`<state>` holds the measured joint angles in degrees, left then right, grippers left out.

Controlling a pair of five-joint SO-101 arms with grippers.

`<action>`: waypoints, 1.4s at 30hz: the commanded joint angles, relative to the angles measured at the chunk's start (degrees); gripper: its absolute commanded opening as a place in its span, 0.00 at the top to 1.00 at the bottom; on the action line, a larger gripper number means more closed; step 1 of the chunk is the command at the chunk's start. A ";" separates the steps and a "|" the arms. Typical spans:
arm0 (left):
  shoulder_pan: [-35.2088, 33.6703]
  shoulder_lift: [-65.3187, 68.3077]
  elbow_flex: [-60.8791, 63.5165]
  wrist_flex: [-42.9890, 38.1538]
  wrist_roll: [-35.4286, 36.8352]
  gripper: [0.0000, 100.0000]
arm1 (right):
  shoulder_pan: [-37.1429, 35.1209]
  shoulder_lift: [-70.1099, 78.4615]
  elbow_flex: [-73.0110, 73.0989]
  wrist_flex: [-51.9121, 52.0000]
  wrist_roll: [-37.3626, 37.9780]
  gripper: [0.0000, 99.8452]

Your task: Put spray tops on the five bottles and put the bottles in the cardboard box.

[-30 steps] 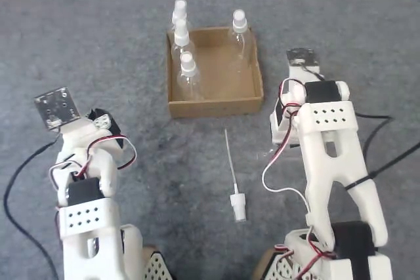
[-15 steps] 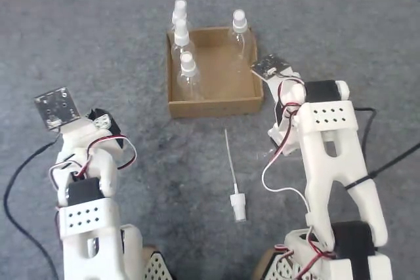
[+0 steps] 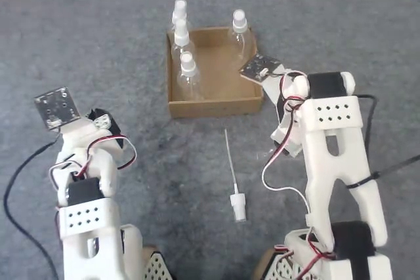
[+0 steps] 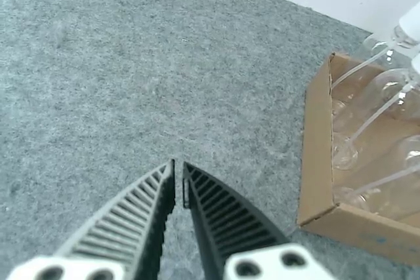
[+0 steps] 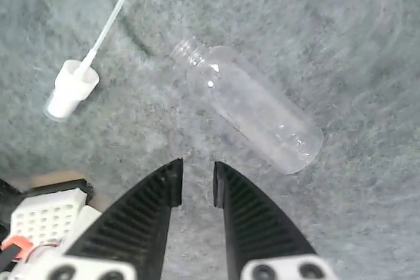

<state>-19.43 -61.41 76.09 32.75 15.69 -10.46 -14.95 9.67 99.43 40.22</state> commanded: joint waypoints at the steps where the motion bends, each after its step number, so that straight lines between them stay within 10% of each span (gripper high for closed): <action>1: -0.35 -0.79 -0.31 -1.93 -0.44 0.99 | -0.22 -8.04 -3.52 2.33 3.69 0.96; 42: -0.18 -0.79 -0.31 -1.93 -0.44 0.99 | -5.49 9.01 -3.43 1.54 28.66 0.78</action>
<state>-19.43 -61.41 76.09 32.75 15.69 -15.74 -5.63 9.67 100.22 65.98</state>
